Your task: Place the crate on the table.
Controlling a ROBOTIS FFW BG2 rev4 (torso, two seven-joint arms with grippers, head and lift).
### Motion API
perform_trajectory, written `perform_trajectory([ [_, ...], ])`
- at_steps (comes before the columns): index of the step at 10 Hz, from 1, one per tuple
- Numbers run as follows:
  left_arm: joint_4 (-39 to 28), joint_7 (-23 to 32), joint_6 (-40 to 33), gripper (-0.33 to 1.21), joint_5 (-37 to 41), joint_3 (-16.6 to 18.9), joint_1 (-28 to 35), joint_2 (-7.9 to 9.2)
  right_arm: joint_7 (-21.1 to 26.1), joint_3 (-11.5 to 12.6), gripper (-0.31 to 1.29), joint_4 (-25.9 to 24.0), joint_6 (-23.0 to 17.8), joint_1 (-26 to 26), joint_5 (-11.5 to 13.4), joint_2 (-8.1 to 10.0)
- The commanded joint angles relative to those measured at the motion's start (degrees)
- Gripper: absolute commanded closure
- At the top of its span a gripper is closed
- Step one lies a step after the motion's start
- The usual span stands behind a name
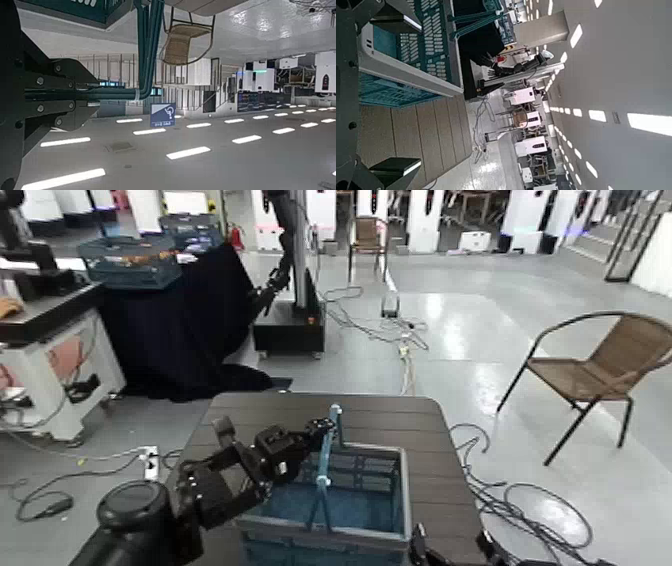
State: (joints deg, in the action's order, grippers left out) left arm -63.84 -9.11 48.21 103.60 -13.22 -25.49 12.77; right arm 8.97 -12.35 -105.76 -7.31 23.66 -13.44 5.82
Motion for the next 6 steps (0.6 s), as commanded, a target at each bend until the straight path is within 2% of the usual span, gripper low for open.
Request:
perform_trajectory([
  [1, 4.07, -1.35, 0.22, 1.2, -0.25, -0.93, -2.02, -0.12, 0.0, -0.04, 0.13, -0.06, 0.01, -0.02, -0.01, 0.07],
  [3, 7.24, -2.75, 0.39, 1.2, -0.68, -0.67, -2.98, -0.47, 0.0, -0.04, 0.13, 0.03, -0.17, -0.11, -0.1, 0.07],
  [6, 8.38, -3.02, -0.31, 1.2, -0.68, -0.23, -3.16, -0.64, -0.09, -0.04, 0.13, 0.03, -0.34, -0.2, -0.1, 0.16],
])
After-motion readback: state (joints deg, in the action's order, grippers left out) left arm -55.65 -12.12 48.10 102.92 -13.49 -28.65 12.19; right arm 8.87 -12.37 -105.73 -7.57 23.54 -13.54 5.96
